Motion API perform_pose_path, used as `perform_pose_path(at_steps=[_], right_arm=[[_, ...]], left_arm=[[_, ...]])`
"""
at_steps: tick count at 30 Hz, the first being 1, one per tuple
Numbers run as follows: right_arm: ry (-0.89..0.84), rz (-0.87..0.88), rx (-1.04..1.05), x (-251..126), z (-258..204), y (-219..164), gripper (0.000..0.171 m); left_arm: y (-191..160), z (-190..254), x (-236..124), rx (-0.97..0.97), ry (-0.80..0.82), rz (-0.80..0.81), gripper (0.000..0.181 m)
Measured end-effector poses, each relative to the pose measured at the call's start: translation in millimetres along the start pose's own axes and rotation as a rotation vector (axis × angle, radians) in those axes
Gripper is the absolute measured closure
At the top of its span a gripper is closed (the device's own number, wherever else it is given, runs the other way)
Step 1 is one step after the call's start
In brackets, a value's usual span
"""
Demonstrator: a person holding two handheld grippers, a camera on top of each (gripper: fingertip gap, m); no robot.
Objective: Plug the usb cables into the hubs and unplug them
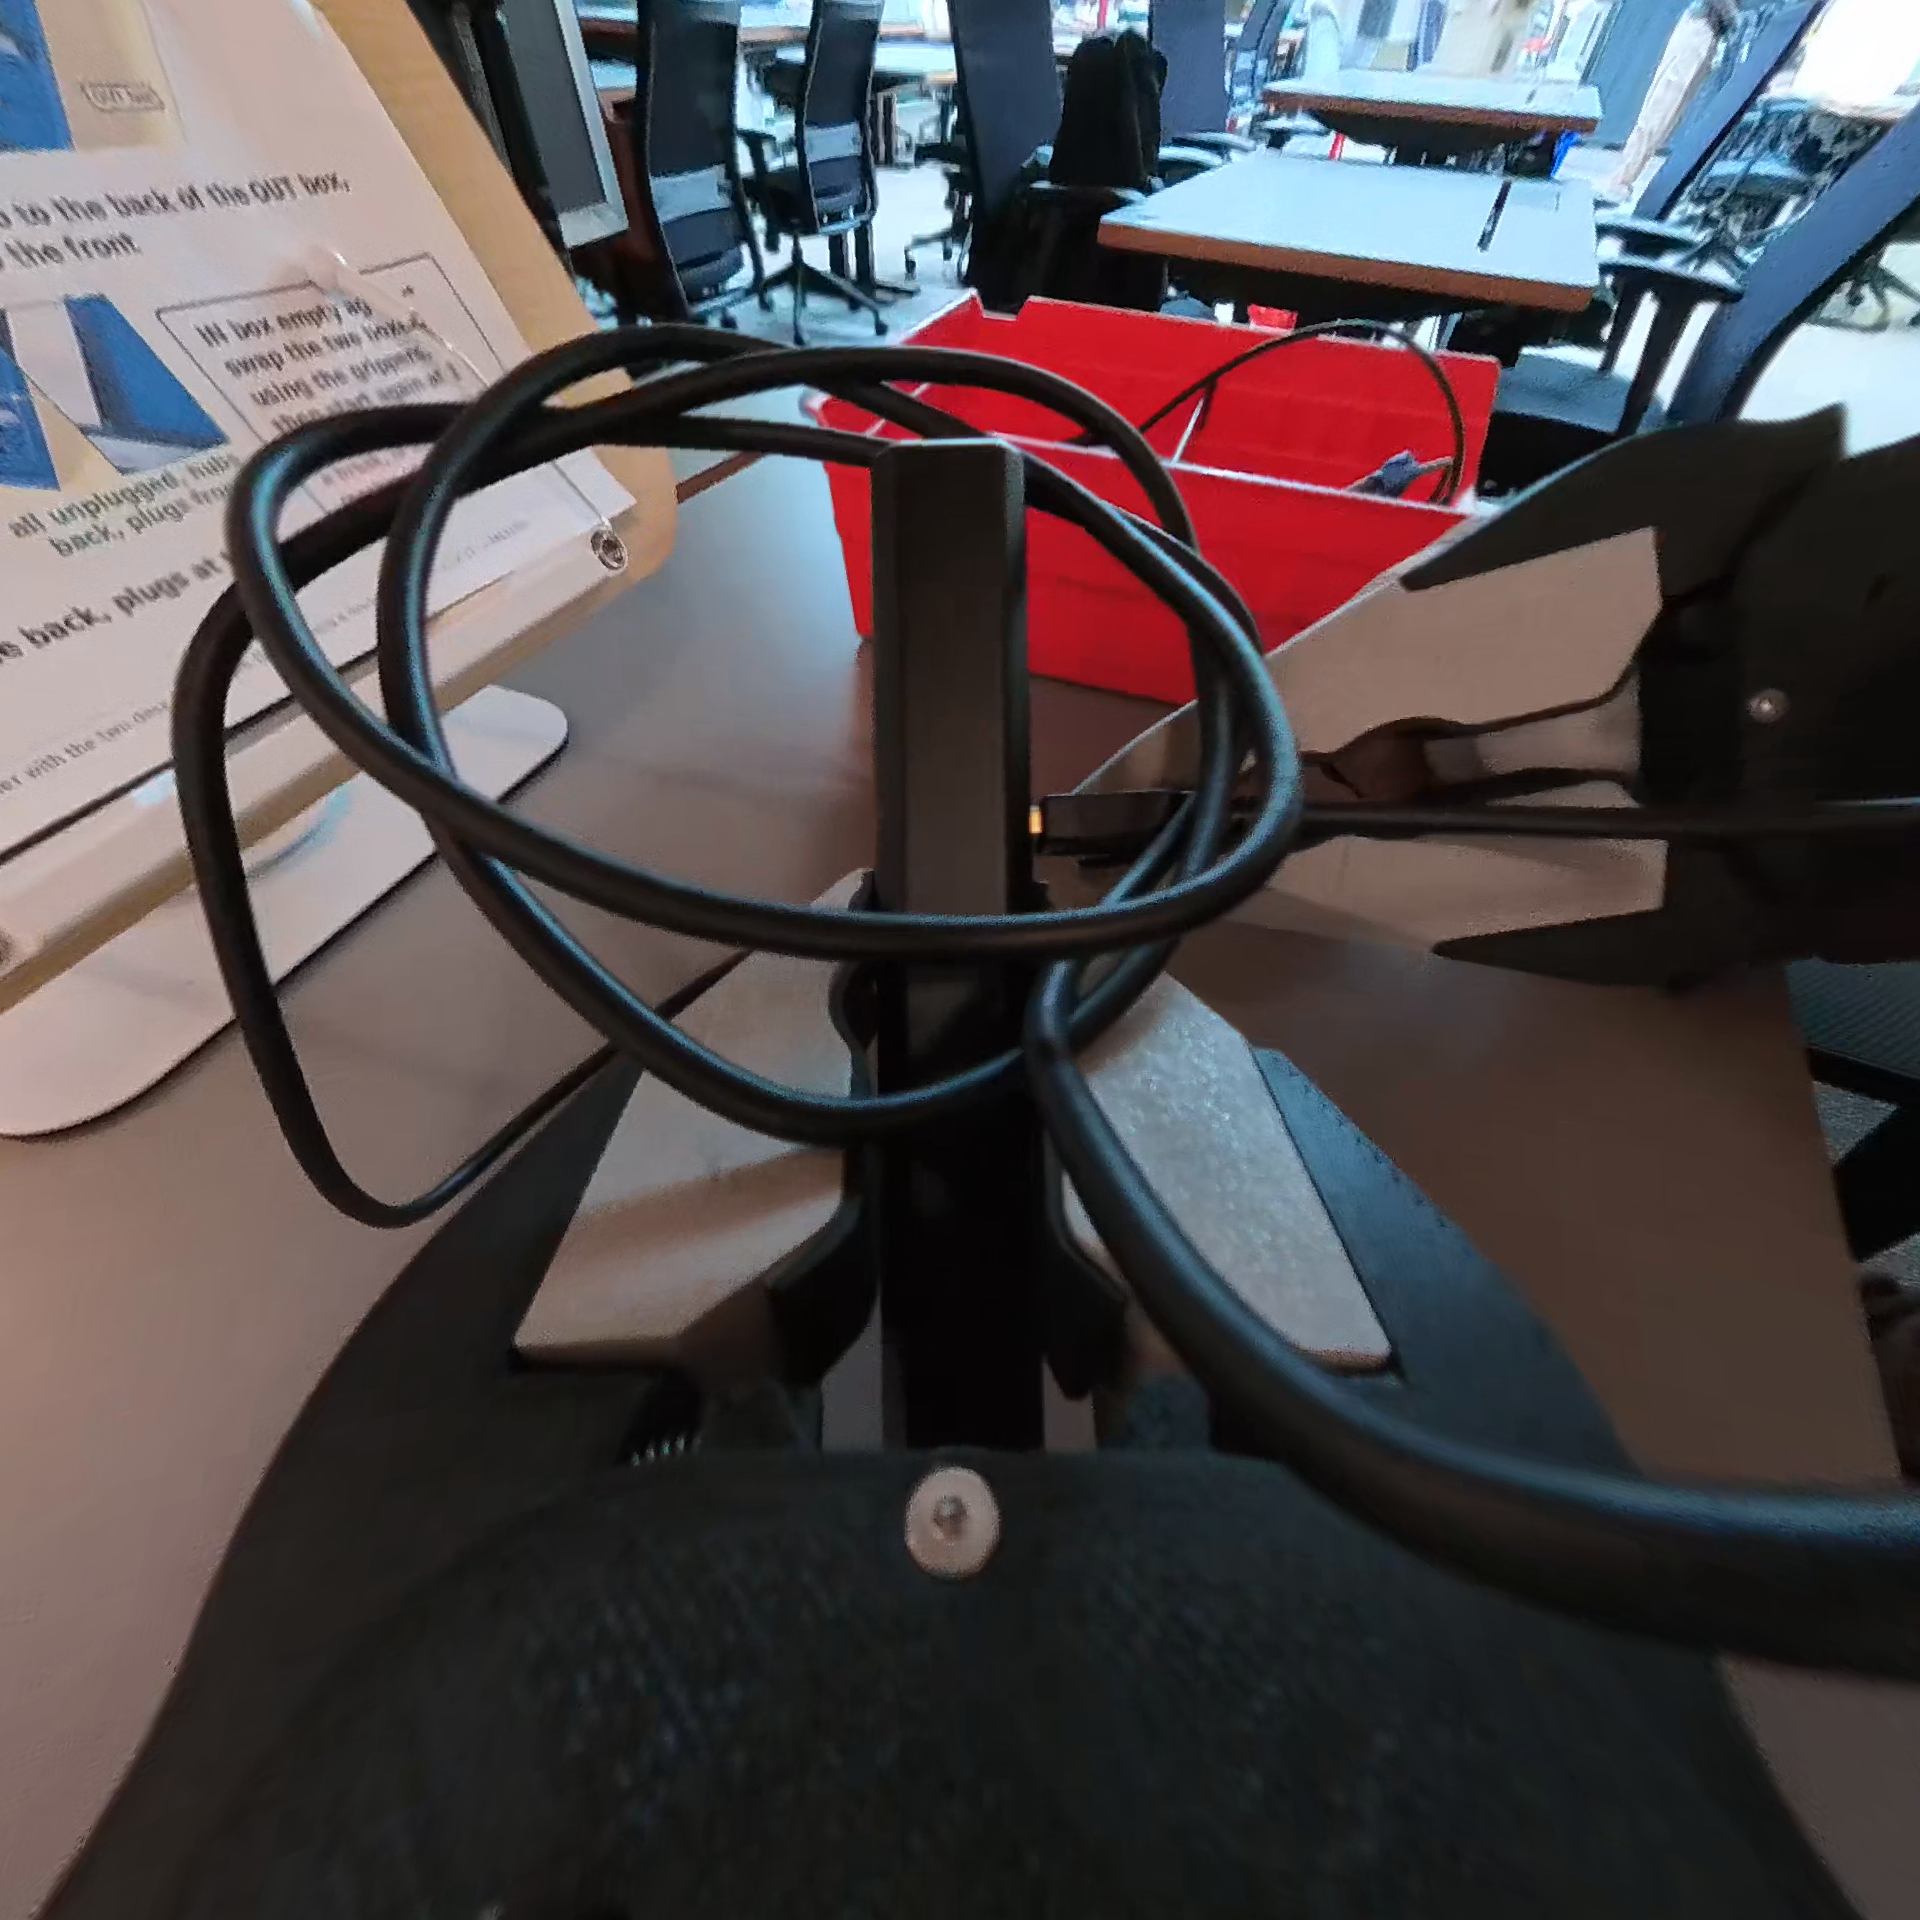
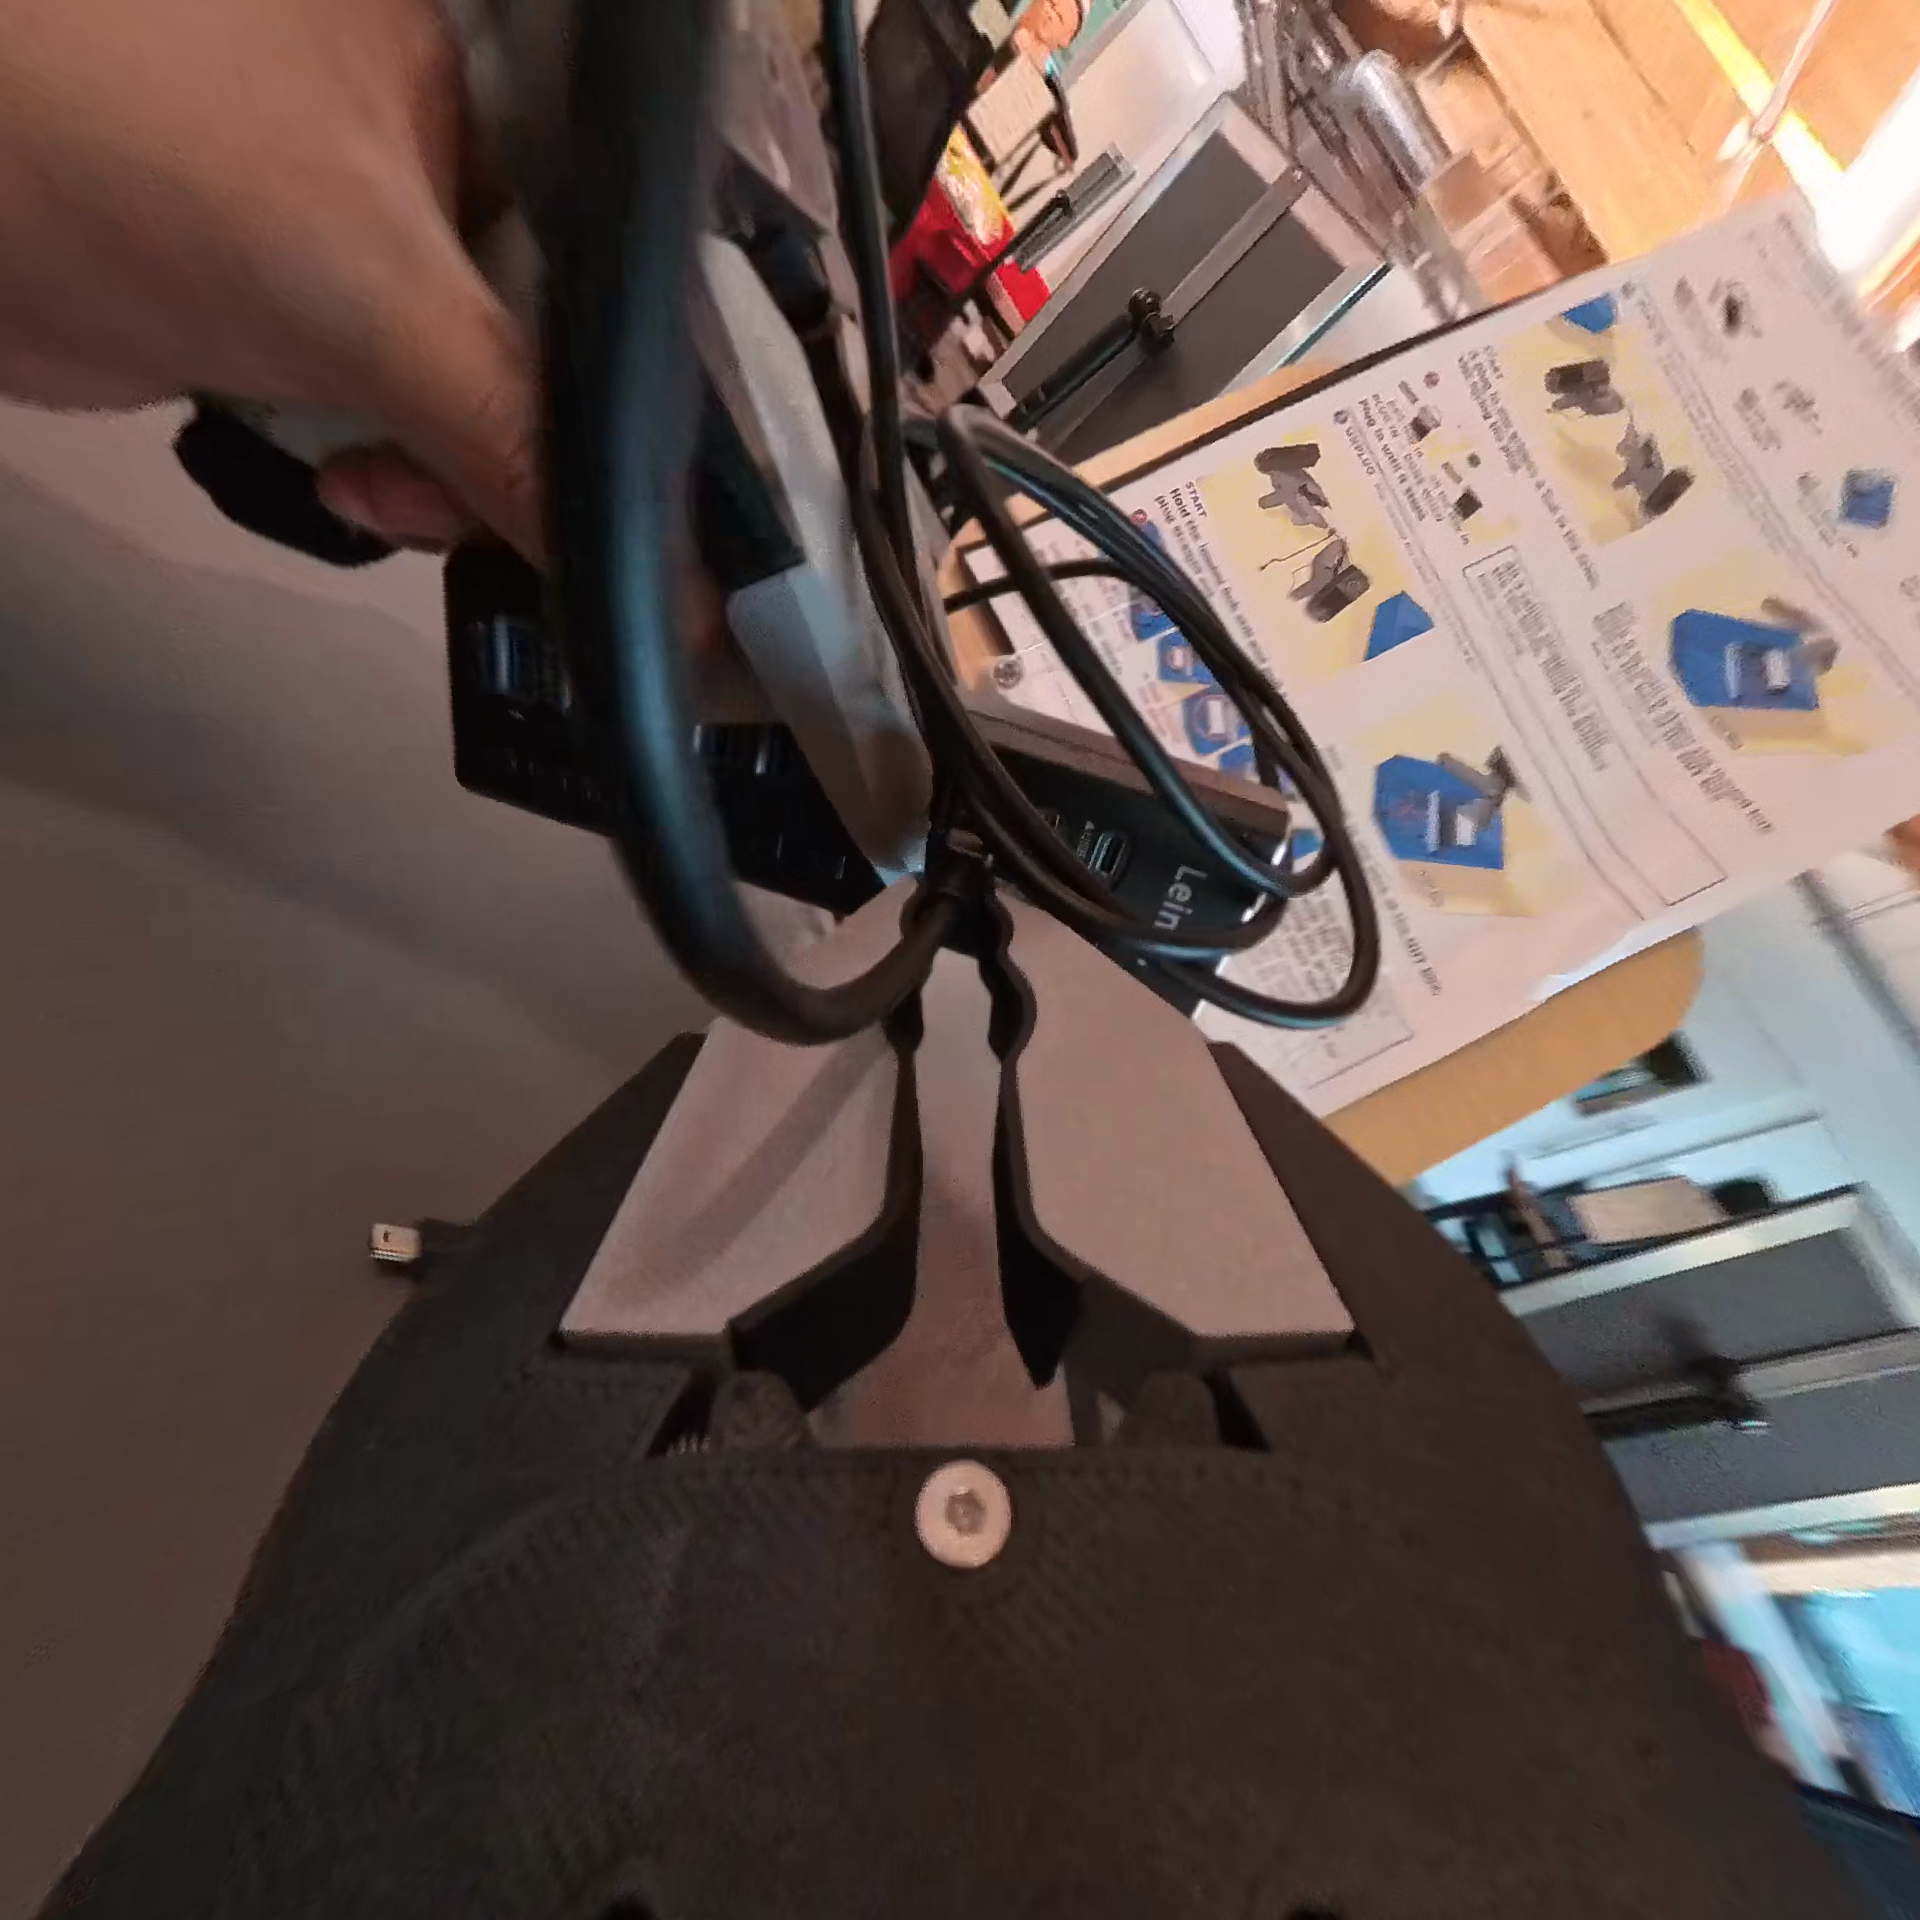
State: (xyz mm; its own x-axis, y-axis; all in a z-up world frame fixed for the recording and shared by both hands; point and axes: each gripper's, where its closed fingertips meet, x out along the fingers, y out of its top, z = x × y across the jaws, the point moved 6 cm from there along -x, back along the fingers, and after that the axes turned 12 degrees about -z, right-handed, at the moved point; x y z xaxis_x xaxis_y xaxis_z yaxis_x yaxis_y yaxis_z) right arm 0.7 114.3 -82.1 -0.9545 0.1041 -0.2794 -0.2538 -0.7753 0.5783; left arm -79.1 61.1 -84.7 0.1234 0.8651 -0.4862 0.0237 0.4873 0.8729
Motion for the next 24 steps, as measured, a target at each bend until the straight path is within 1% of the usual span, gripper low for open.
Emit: perform_pose_path(at_steps=[1,3,6,8,15,17,24], right_arm=[[0.023,0.002,0.036,0.8,-0.8,-1.1,0.166],[0.023,0.017,0.054,0.0,-0.8,-2.3,0.166],[-0.028,0.080,0.052,-3.1,1.6,0.9,0.166],[-0.028,0.101,0.059,-3.3,1.8,3.4,0.165],[-0.017,0.108,0.088,0.8,1.2,1.8,0.166],[-0.020,0.119,0.092,2.2,0.5,1.1,0.166],[0.001,0.074,0.147,10.8,-0.9,0.7,0.166]], left_arm=[[-1.3,0.2,1.0,-0.013,0.006,-0.009,0.153],[-3.8,1.9,4.0,-0.049,-0.008,-0.007,0.157],[-2.0,3.3,4.7,-0.099,-0.068,0.026,0.157],[-2.9,4.9,7.0,-0.117,-0.094,0.021,0.157],[-5.8,7.4,12.8,-0.149,-0.130,0.015,0.154],[-6.3,7.2,12.3,-0.148,-0.119,0.009,0.157],[-10.0,2.3,14.8,-0.155,-0.054,-0.012,0.155]])
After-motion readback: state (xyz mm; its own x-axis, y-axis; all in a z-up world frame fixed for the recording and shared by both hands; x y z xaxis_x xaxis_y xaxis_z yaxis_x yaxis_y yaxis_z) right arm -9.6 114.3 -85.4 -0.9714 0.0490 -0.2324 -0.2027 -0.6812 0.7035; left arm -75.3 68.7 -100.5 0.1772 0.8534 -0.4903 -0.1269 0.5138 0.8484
